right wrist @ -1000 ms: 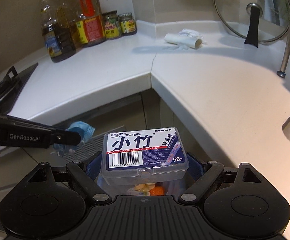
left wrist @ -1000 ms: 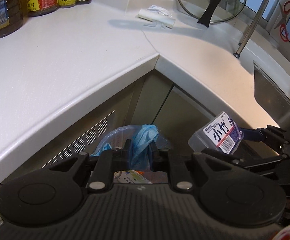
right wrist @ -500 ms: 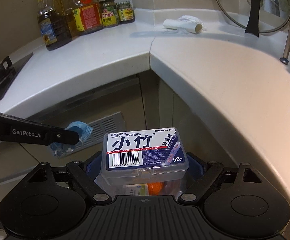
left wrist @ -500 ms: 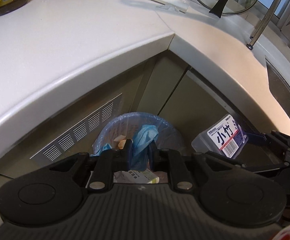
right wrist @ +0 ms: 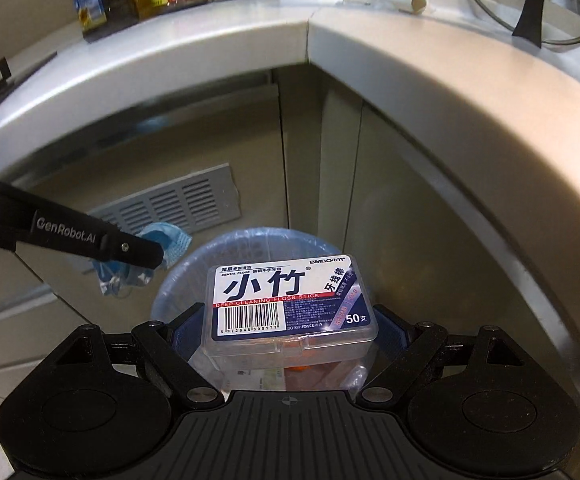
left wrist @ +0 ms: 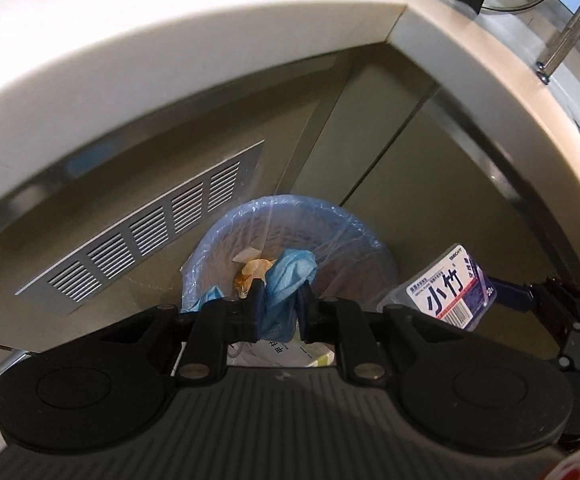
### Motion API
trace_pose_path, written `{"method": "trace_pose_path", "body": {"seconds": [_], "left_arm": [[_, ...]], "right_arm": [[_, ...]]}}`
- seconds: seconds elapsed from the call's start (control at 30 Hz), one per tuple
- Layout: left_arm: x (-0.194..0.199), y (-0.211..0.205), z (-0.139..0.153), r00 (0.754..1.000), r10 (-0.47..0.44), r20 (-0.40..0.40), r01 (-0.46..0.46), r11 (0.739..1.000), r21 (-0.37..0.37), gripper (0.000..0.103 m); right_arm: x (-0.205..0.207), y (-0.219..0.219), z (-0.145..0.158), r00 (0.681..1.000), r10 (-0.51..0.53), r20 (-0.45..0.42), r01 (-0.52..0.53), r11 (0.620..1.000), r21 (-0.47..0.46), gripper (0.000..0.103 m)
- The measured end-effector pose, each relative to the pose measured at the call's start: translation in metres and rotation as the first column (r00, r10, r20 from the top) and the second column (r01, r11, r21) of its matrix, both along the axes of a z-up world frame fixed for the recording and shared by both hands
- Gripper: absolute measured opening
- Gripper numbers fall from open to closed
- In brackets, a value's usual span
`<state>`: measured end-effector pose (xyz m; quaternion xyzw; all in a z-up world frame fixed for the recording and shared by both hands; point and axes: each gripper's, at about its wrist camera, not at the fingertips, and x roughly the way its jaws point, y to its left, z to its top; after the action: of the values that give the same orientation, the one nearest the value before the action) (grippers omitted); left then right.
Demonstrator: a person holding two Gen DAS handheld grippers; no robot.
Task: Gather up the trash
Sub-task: 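Lower the blue mask and floss box into the bin opening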
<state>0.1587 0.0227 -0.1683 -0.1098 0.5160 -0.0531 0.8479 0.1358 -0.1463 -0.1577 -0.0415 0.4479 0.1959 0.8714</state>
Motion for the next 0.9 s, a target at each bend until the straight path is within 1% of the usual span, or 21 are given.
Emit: {"method": "trace_pose_path", "body": {"seconds": [0.3,0.77,0.9], "left_arm": [[0.010,-0.005,-0.024,0.999,0.011,-0.034,-0.011,1.000,0.003,0.014],[0.024,-0.005,-0.044,0.998,0.015,-0.060,-0.015,1.000,0.001,0.015],[0.028,-0.005,-0.046,0.998,0.023,-0.056,-0.023,1.000,0.004,0.016]], "right_arm": [[0.006,0.001,-0.021,0.999,0.009,-0.031,-0.009,1.000,-0.012,0.086],[0.010,0.006,-0.026,0.998,0.013,-0.057,-0.014,0.999,-0.029,0.086],[0.011,0.006,-0.028,0.998,0.008,-0.064,-0.010,0.999,-0.034,0.086]]}}
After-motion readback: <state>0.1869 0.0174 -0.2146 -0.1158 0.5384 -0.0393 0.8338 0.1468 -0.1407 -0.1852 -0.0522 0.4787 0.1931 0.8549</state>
